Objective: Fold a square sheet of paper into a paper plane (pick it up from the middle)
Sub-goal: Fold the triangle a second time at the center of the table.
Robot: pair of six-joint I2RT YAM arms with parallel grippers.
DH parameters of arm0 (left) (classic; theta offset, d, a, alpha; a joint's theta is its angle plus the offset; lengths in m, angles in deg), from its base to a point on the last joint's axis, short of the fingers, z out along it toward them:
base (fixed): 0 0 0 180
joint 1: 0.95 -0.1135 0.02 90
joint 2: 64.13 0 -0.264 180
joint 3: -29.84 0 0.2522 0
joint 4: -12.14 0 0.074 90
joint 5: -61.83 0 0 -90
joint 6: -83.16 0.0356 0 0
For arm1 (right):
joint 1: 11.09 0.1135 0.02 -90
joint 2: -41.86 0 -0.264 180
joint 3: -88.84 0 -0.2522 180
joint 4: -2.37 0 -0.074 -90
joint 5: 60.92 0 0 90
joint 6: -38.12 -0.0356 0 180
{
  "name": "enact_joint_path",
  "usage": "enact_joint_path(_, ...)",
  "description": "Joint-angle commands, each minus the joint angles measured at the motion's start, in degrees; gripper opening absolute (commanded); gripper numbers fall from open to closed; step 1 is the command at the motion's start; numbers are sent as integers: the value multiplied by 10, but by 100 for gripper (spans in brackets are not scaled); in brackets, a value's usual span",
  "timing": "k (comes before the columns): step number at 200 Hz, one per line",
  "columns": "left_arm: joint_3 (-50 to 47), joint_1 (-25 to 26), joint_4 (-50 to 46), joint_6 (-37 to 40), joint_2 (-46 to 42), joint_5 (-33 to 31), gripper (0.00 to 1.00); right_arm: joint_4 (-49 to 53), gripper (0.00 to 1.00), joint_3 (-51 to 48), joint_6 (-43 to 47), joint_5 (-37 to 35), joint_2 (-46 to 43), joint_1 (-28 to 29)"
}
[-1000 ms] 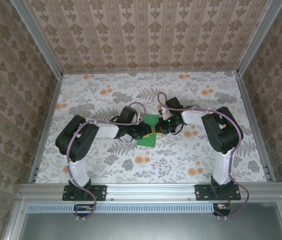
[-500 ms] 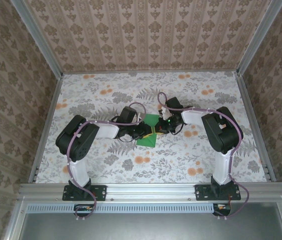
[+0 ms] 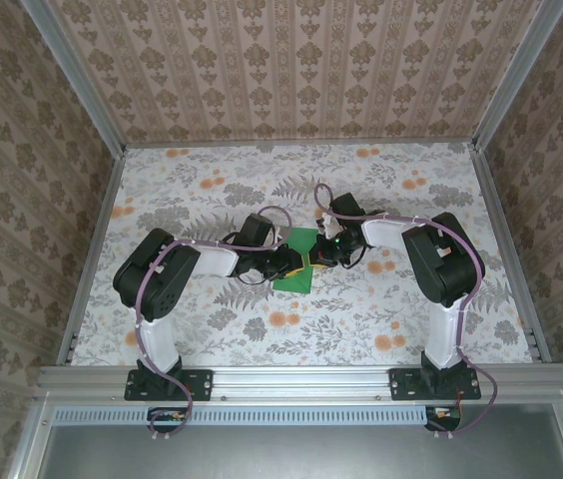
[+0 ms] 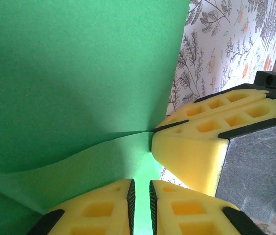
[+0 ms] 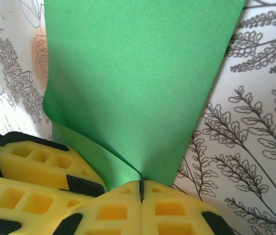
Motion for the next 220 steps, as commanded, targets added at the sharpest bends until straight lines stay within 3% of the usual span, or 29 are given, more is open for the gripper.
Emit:
enact_joint_path(1,-3,2,-28,4,10,-8,19,33,11,7,7,-39,6,-2)
enact_joint_path(24,-10,3,-44,2,7,-20,17,30,23,-4,-11,-72,-32,-3)
enact_joint_path(44,-17,3,-48,-3,7,-26,15,17,24,-22,-25,-107,-66,-3)
enact_joint_path(93,-19,5,-50,-8,11,-30,13,0,12,-35,-20,-75,-80,9)
enact_joint_path(139,-19,5,-53,-11,14,-33,11,4,8,-13,-15,-45,-40,30)
enact_joint_path(220,-6,5,-55,8,-15,-27,10,58,6,1,18,-103,-1,27)
